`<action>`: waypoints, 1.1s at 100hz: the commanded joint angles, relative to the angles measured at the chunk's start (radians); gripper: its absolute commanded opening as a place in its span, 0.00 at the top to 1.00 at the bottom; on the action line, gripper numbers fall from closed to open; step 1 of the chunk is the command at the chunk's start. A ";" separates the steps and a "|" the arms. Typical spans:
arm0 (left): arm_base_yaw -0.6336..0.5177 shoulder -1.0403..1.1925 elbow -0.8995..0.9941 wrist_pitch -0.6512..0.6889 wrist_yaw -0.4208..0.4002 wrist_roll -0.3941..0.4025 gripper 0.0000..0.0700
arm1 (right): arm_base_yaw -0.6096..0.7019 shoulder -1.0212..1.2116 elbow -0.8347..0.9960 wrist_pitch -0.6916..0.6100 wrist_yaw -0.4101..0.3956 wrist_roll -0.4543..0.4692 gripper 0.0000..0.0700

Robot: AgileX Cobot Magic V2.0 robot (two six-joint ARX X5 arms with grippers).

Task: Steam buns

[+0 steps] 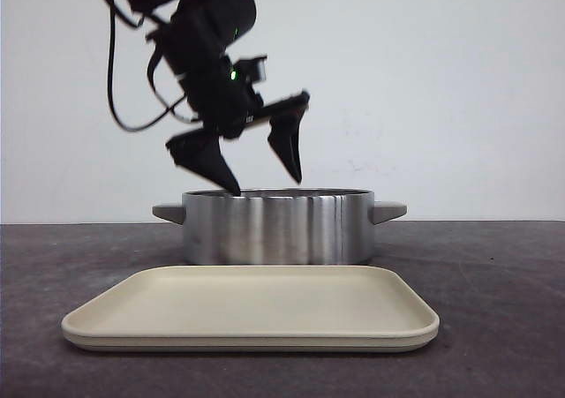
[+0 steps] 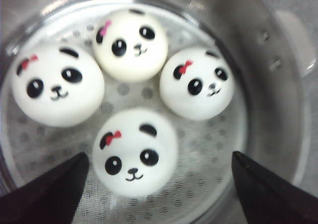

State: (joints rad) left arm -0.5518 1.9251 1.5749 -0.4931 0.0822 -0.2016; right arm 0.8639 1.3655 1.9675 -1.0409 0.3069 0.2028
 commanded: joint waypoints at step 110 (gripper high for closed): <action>-0.006 -1.312 -0.557 -0.137 -0.215 0.032 1.00 | 0.012 -0.362 -1.002 1.025 -0.263 -0.031 0.98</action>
State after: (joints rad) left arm -0.5522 0.6117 1.0061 -0.6392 -0.1291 -0.1822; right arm 0.8639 0.9997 0.9478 -0.0341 0.0444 0.1642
